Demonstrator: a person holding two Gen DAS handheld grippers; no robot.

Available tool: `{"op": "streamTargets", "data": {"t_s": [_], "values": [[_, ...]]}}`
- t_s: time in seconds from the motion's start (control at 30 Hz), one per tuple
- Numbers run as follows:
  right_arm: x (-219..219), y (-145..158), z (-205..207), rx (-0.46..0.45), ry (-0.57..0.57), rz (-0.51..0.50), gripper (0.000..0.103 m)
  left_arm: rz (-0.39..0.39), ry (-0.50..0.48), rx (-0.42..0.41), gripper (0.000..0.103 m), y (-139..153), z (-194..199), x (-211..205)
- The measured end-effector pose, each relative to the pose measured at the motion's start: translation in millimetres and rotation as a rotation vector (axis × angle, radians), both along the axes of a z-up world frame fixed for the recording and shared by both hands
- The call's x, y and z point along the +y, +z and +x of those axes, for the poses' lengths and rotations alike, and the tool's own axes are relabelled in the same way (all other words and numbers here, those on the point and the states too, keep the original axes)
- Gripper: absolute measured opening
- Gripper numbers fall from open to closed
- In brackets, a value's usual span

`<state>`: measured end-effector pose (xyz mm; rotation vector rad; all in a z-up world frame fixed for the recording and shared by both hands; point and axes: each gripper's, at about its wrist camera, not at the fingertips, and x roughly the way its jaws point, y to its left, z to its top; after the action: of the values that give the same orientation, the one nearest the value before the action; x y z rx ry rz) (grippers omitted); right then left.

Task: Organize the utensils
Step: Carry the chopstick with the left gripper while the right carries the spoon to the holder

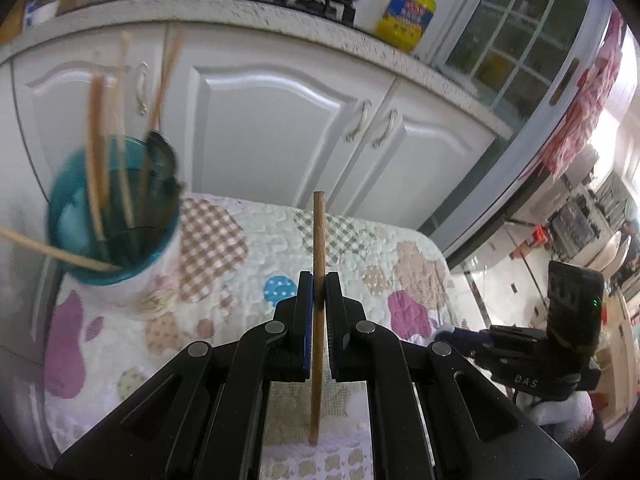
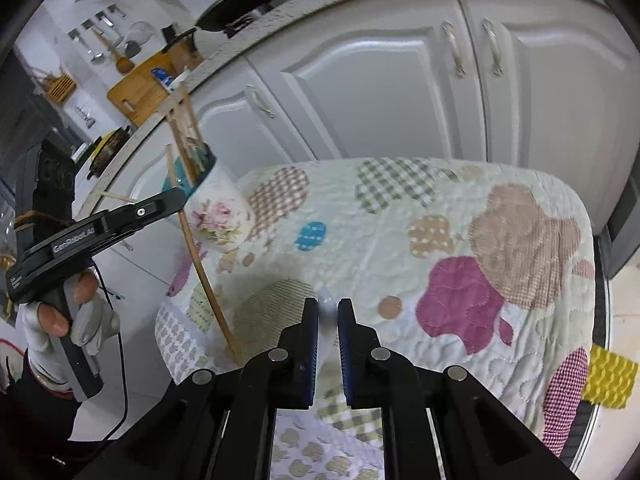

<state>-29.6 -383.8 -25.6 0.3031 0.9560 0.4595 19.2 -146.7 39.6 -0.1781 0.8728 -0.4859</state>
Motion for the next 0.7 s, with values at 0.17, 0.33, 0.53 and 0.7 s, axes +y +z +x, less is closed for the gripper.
{"op": "streamTargets", "data": {"t_s": [0.17,0.33,0.53,0.7], "values": [[14.5,21.1,0.3,-0.048,0.025,-0.008,0.006,-0.029,0.035,-0.032,0.004,22.1,-15.8,28.7],[31.1,42.9,8.4,-0.096,0.055,-0.020,0.006,-0.048,0.075,-0.070,0.004,45.3,-23.6,51.9],[43.3,82.8,23.1,-0.178,0.079,-0.006,0.006,-0.073,0.138,-0.177,0.004,95.6,-26.2,86.9],[67.4,118.9,38.7,-0.254,0.122,-0.008,0.006,-0.047,0.220,-0.268,0.004,127.7,-15.2,109.0]]}}
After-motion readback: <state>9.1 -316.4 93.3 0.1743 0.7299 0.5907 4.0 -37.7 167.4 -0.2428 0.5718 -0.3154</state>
